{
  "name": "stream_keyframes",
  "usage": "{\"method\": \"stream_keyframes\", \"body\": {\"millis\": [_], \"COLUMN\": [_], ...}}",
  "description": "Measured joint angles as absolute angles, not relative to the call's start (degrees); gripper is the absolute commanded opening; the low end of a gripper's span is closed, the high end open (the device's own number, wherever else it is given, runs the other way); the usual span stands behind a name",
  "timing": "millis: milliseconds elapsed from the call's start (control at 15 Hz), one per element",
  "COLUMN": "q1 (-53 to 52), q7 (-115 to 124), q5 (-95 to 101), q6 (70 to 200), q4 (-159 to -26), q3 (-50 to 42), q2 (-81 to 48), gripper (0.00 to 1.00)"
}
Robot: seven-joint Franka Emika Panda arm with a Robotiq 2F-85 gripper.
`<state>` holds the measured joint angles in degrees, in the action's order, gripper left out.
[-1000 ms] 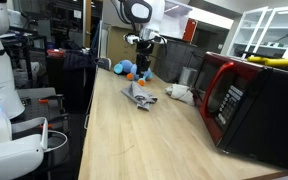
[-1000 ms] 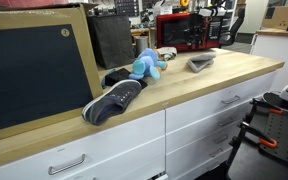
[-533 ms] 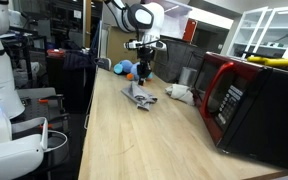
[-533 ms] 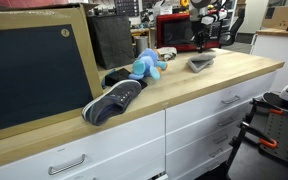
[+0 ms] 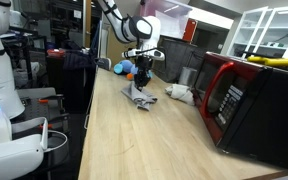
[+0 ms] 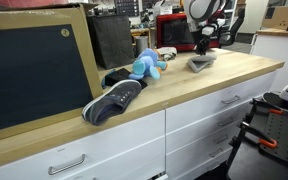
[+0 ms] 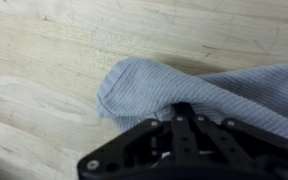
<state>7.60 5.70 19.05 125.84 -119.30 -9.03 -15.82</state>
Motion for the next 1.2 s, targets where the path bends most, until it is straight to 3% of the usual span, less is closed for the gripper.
{"method": "stream_keyframes", "body": {"millis": [733, 1200], "q1": [6.7, 7.0], "q7": [7.9, -2.7], "q5": [26.2, 26.2], "q6": [124.5, 119.8], "q4": [-121.0, -121.1], "q3": [-9.6, -9.6], "q2": [-18.2, -18.2], "gripper": [0.0, 0.0]}}
